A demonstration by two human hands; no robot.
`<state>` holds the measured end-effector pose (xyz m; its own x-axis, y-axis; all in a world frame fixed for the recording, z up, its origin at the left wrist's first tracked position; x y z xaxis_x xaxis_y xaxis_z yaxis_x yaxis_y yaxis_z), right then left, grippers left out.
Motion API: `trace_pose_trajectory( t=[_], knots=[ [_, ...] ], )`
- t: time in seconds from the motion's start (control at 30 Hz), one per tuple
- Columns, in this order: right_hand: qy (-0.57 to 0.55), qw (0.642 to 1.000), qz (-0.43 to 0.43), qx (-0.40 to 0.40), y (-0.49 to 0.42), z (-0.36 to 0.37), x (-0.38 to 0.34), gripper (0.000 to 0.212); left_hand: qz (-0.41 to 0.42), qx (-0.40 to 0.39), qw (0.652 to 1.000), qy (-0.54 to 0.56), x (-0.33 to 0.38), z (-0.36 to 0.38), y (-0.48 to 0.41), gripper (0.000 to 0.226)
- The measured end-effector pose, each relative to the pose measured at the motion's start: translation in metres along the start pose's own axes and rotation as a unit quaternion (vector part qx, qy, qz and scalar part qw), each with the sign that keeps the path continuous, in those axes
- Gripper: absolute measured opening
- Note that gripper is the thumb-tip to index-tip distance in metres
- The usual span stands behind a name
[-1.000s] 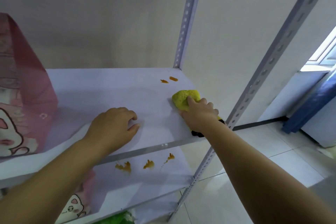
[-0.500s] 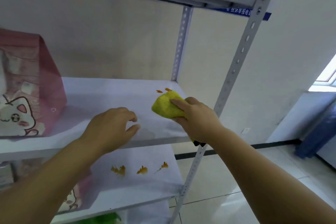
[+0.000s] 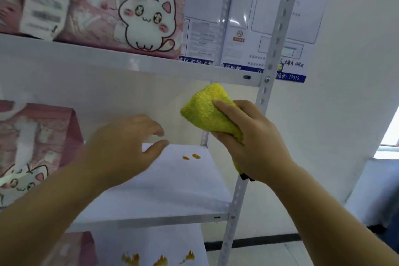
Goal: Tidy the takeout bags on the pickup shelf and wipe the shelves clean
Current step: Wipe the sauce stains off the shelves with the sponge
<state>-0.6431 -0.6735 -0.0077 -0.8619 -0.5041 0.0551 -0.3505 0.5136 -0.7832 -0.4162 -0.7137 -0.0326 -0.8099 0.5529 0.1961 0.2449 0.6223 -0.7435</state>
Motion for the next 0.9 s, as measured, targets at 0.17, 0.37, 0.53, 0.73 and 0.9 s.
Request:
trace_pose_trajectory(
  t=[0.17,0.37,0.53,0.73,0.9],
  knots=[
    [0.006,0.998,-0.003,0.057,-0.031,-0.03,0.0,0.049,0.062,0.055,0.997,0.008,0.014,-0.033,-0.036,0.043],
    [0.056,0.995,0.057,0.065,-0.072,-0.052,0.01,0.05,0.126,0.106,0.986,-0.006,0.022,-0.05,-0.078,0.029],
    [0.111,0.989,0.096,0.027,-0.105,-0.063,0.021,0.05,0.181,0.093,0.977,-0.056,0.016,-0.049,-0.106,0.024],
    [0.164,0.98,0.11,0.01,-0.126,-0.068,0.034,0.043,0.217,0.097,0.967,-0.089,0.003,-0.038,-0.129,0.023],
    [0.217,0.96,0.141,-0.108,-0.14,-0.057,0.041,0.039,0.219,0.095,0.968,-0.081,-0.006,-0.028,-0.133,0.012]
  ],
)
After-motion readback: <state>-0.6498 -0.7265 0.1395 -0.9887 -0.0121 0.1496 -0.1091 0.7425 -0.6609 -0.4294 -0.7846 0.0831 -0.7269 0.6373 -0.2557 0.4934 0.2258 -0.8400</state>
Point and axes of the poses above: each hand's wrist, its own y-axis away from the middle knuckle, its own z-axis out of the palm, x = y × z, the point moved 1 cm from there along -y, towards the middle knuckle, and after that the axes turned 8 degrees about -z, right-handed, at the moved point
